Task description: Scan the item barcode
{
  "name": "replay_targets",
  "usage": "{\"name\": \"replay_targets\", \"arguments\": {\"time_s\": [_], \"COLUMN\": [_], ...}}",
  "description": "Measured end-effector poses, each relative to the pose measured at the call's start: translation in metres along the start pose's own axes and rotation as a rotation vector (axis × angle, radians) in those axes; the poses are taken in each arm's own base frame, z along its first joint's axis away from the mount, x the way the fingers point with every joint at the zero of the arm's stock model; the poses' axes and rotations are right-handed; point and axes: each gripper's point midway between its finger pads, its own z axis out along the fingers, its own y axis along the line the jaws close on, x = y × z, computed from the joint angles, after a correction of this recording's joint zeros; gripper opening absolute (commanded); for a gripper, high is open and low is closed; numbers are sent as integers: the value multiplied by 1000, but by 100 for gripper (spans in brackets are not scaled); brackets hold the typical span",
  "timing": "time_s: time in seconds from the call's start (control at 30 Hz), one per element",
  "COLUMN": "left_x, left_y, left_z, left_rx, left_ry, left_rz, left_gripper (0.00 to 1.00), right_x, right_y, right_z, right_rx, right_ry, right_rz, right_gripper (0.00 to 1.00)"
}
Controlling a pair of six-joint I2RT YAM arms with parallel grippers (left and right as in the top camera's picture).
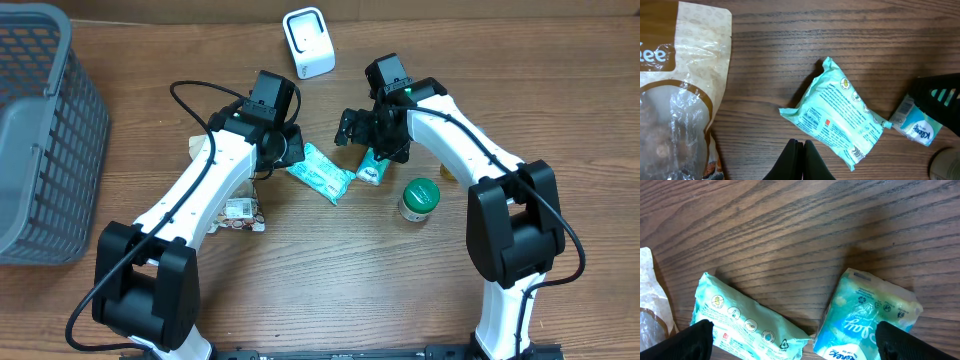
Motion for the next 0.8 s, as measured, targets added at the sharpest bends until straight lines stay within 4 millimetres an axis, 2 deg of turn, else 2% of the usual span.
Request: {"name": "replay_targets", "arguments": {"time_s": [0.5,0.73,0.8], "left_x": [-7,-1,1], "left_y": [4,10,13], "left_z": [0,0,0], "left_rx": [-29,-40,-44], "left_ry": [-34,-4,10], "left_rz": [22,39,40], "left_gripper": [4,4,4], "right_x": [0,-1,-8], "right_y": [0,0,5], "right_z": [0,0,0], "right_rx": [0,-2,-20], "right_ry": [0,-3,-31], "right_rz": [0,0,-8], "right_gripper": [100,100,100]}}
